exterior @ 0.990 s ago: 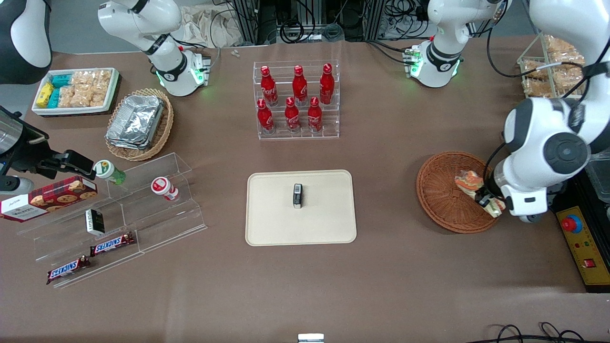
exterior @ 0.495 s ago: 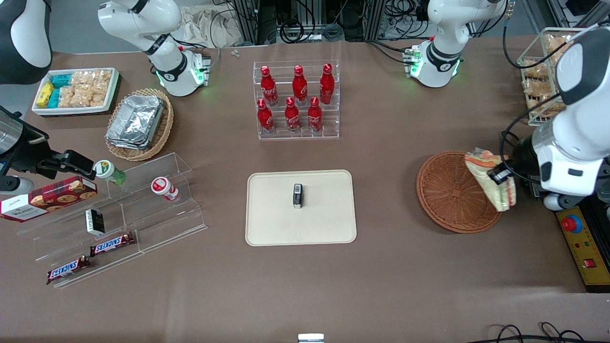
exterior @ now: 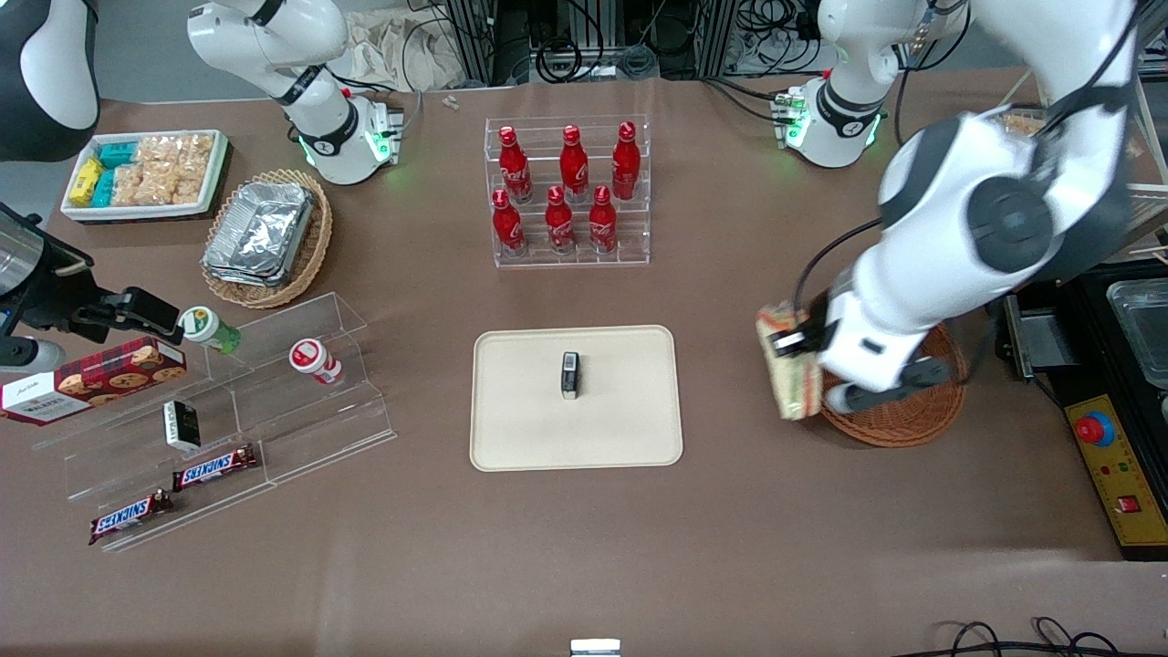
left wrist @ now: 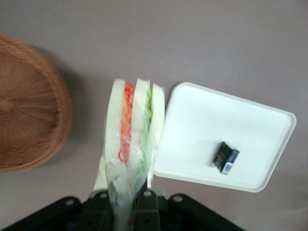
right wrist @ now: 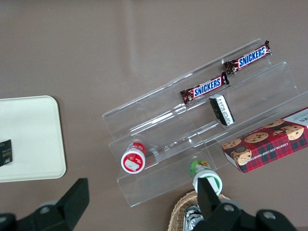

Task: Place sandwich from basket to tray
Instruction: 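Carry the sandwich over the cream tray beside the black box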

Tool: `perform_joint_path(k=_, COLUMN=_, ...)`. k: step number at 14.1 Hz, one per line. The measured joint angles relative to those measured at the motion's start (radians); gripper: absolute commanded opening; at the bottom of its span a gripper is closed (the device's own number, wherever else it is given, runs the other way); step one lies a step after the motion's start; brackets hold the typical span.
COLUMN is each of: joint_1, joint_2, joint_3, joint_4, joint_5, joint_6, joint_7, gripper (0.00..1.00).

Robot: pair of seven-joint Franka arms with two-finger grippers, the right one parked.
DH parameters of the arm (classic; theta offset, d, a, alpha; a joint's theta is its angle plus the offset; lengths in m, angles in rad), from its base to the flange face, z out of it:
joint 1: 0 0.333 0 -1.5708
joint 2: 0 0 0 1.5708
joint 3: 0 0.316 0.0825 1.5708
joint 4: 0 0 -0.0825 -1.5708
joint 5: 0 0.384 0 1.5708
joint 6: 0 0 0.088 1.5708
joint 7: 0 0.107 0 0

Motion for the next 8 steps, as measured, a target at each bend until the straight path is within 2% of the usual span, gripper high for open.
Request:
perform_joint_path(k=2, joint_1=-0.062, joint_2=0.062, joint_3=0.0, joint_4=-0.034, joint_5=0.021, joint_6=0.079, joint_7=-0.006, gripper=0.0)
perform_joint_path(k=8, joint_1=-0.199, joint_2=0.29, joint_3=0.003, joint_4=-0.045, joint_5=0.253, joint_6=0.253, joint_7=-0.186, gripper=0.0)
